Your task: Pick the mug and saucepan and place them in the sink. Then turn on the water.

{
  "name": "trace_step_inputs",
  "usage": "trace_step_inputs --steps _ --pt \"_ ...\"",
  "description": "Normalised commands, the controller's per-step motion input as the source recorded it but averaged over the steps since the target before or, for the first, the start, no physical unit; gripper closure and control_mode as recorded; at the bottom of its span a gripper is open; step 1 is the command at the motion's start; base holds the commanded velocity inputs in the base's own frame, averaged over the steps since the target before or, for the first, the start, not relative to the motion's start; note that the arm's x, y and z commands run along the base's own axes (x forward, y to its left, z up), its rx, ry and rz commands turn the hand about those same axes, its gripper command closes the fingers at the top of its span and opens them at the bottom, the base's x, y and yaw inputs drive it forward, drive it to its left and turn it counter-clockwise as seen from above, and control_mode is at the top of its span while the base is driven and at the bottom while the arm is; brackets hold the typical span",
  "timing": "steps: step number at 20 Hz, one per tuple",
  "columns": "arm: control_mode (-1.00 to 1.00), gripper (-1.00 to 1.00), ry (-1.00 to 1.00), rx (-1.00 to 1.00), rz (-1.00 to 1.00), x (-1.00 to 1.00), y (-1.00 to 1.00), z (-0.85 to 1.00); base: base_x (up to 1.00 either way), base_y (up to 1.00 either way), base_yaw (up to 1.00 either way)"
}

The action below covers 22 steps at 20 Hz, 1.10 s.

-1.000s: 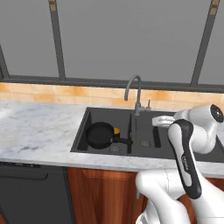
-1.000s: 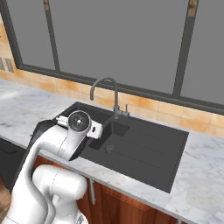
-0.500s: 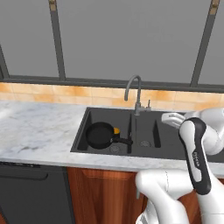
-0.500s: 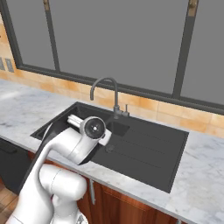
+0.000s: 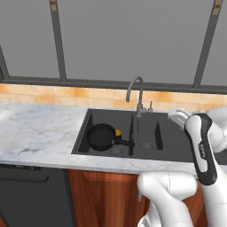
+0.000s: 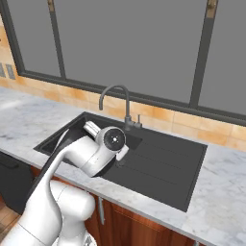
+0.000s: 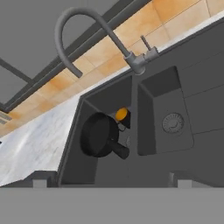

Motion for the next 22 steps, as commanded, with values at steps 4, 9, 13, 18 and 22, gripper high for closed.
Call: trace_step_inputs --steps 4,9,13,18,22 --pt "-1.0 -1.0 0.0 0.0 -0.06 0.18 -0.02 0.0 0.0 0.0 0.0" --pt "-1.0 -1.0 0.0 0.0 -0.04 0.24 -0.11 0.0 0.0 0.0 0.0" --pt "-1.0 -1.0 0.01 0.0 -0.03 0.3 -0.17 0.0 0.0 0.0 0.0" --pt "-1.0 -1.0 0.01 0.0 -0.01 0.32 -0.22 0.0 0.0 0.0 0.0" --pt "-1.0 -1.0 0.0 0.0 0.0 0.33 -0.13 0.0 0.0 0.0 0.0"
